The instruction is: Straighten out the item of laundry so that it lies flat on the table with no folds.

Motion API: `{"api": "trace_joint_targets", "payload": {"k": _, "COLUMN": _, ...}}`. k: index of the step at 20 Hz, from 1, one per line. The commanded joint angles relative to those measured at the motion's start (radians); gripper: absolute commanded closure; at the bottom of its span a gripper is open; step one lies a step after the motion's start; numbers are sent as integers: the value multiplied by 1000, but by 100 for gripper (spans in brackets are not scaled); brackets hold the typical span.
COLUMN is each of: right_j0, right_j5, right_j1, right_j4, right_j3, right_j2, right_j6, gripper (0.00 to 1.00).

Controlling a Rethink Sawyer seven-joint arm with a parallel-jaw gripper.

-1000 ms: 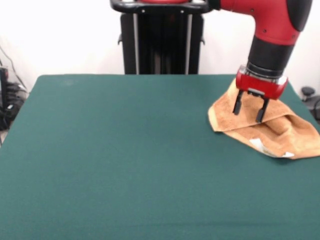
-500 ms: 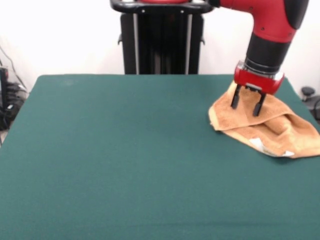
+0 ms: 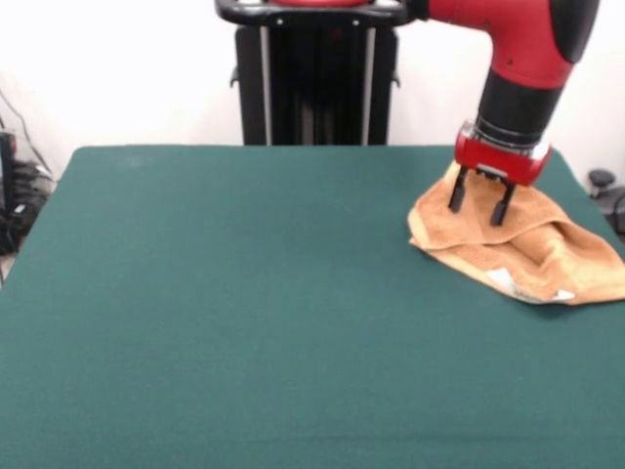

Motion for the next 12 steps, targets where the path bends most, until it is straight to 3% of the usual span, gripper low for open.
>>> {"api": "trace_joint_targets", "payload": {"k": 1, "right_j0": 10, "right_j5": -105, "right_j1": 109, "right_j4": 14, "right_j3": 60, "right_j2": 147, "right_j6": 227, "gripper": 0}}
{"api": "trace_joint_targets", "payload": {"k": 5, "right_j0": 34, "right_j5": -128, "right_j1": 143, "right_j4": 13, "right_j3": 33, "right_j2": 121, "right_j6": 220, "gripper": 0}}
{"api": "trace_joint_targets", "payload": {"k": 6, "right_j0": 58, "right_j5": -139, "right_j1": 151, "right_j4": 17, "right_j3": 24, "right_j2": 96, "right_j6": 217, "gripper": 100}}
{"api": "trace_joint_targets", "payload": {"k": 12, "right_j0": 115, "right_j5": -110, "right_j1": 166, "right_j4": 46, "right_j3": -1, "right_j2": 39, "right_j6": 226, "gripper": 100}}
